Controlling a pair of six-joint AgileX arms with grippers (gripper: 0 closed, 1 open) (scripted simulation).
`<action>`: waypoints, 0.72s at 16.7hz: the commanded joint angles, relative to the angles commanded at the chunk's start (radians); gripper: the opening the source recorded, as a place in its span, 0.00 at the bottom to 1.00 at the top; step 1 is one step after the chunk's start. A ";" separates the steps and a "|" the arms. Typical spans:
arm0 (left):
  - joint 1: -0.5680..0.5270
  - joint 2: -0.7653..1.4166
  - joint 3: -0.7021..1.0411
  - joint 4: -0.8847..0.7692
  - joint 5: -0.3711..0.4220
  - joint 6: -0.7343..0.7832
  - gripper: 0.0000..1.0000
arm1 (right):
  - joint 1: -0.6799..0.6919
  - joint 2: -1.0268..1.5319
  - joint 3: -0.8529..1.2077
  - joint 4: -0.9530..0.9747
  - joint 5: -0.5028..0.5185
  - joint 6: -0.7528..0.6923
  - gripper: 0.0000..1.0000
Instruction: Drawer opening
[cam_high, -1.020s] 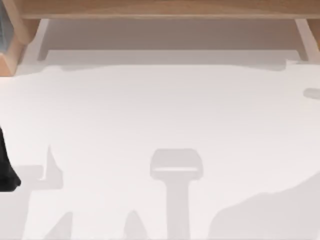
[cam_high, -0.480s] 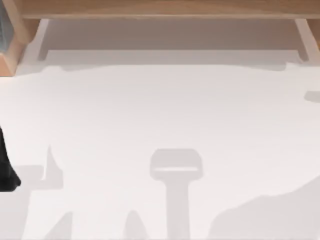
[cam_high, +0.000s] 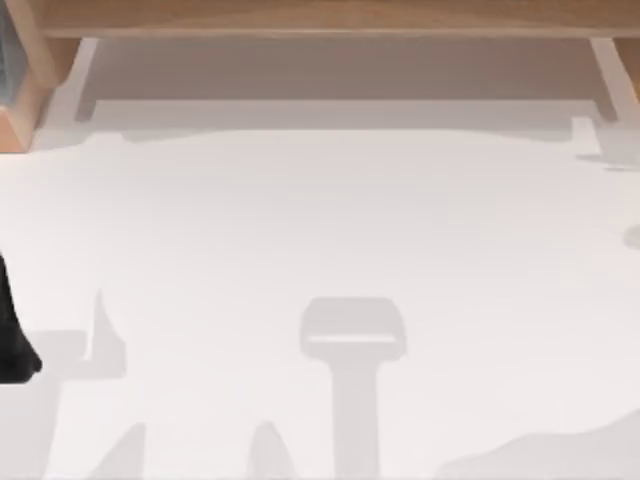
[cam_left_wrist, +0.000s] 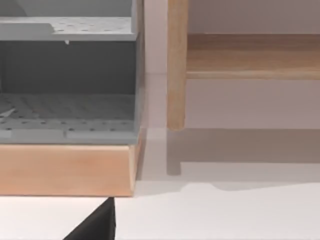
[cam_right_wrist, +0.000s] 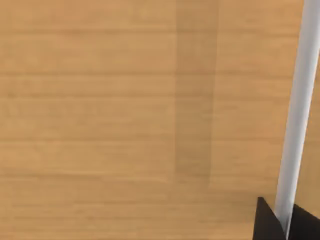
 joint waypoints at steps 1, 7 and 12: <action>0.000 0.000 0.000 0.000 0.000 0.000 1.00 | 0.000 0.000 0.000 0.000 0.000 0.000 0.00; 0.000 0.000 0.000 0.000 0.000 0.000 1.00 | -0.021 -0.022 -0.057 0.036 -0.018 -0.001 0.00; 0.000 0.000 0.000 0.000 0.000 0.000 1.00 | -0.074 -0.083 -0.209 0.124 -0.076 0.001 0.00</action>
